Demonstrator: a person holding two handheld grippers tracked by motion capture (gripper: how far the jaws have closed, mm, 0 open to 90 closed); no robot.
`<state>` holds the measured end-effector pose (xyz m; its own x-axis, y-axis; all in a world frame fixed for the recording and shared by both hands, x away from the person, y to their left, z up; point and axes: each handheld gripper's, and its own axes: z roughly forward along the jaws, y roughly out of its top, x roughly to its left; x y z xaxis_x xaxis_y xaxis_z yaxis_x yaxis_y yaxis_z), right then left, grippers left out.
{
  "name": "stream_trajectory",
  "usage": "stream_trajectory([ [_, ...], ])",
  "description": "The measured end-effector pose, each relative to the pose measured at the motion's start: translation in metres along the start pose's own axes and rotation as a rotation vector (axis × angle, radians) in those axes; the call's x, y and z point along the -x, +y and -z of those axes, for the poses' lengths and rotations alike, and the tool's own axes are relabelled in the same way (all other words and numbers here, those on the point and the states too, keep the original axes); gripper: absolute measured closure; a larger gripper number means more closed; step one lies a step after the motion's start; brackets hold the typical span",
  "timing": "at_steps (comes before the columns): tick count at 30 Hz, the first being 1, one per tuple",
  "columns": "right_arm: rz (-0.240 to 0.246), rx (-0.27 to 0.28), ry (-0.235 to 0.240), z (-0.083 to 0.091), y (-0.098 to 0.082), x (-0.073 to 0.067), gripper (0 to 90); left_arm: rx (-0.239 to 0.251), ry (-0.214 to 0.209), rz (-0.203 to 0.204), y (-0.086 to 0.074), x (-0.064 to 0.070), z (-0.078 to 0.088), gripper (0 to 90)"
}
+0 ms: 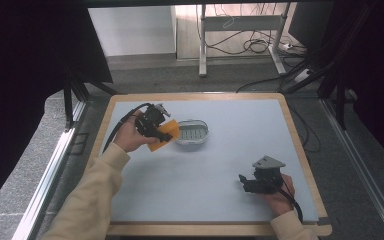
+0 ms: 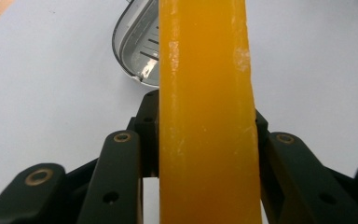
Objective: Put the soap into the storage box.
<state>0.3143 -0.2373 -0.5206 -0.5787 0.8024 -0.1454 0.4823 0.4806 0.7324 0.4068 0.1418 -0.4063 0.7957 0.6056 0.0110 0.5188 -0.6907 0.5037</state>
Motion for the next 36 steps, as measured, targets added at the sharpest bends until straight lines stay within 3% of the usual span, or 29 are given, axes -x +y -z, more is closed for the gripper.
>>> stream_trajectory([
  [13,0.0,-0.001,0.001,0.0,0.0,0.0,14.6,-0.005,-0.006,-0.004,0.012,-0.002,-0.005,61.8],
  [18,0.001,-0.001,0.0,0.0,0.0,0.0,14.5,0.013,-0.011,-0.025,0.02,-0.003,-0.003,61.8],
  [36,0.0,-0.002,0.001,0.0,-0.001,0.001,14.6,0.009,-0.027,-0.08,0.041,-0.006,-0.017,61.8],
])
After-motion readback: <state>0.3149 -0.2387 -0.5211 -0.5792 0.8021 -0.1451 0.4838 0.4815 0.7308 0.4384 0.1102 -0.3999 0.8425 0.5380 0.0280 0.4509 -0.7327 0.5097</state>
